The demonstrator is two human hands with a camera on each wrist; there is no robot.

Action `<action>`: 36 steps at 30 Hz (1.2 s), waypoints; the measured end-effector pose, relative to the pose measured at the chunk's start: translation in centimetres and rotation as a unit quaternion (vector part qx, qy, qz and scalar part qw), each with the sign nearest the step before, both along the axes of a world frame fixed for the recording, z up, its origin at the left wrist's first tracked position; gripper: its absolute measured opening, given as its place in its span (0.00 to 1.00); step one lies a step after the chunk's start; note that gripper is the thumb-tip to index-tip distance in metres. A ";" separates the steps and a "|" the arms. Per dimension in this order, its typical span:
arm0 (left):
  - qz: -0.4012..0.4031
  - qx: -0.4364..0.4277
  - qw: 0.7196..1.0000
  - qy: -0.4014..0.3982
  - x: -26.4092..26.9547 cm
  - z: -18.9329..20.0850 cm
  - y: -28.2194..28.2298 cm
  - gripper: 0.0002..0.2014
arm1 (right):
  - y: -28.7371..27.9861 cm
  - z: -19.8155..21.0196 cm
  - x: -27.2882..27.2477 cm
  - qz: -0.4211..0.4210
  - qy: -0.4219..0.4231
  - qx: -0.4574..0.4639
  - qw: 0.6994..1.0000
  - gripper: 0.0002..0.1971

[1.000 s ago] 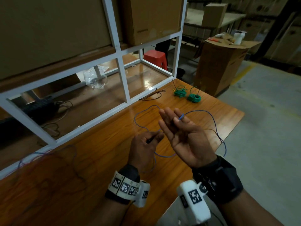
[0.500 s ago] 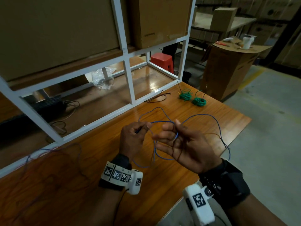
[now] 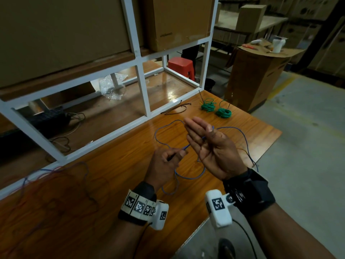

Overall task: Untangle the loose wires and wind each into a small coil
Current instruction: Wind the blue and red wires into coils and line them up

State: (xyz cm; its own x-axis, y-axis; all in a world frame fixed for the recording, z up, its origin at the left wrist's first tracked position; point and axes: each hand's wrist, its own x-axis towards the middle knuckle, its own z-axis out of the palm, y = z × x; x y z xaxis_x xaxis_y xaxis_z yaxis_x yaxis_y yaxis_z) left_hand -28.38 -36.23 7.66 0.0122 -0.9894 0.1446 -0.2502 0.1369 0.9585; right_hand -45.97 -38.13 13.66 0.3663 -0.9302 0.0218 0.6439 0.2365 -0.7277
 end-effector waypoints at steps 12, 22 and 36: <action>-0.008 -0.004 0.986 -0.164 2.1 1.8 0.7 0.05 | -3.7 -4.7 -1.5 -0.092 0.597 -0.307 0.735 0.19; -0.090 -0.075 0.958 -0.263 2.6 9.5 -1.5 0.05 | -1.4 -4.6 -2.2 0.213 0.584 -0.266 0.737 0.15; -0.117 0.025 0.991 0.060 2.1 5.8 -2.8 0.05 | -0.1 2.0 2.2 0.158 -0.102 -0.042 0.981 0.18</action>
State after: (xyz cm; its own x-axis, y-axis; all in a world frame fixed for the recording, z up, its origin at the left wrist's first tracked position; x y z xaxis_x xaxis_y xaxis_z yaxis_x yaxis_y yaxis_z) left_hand -26.23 -39.07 13.48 -0.2048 -0.9729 0.1076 -0.1014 0.1304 0.9863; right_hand -43.72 -38.19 15.61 0.6161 -0.7627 0.1968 0.6829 0.3927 -0.6161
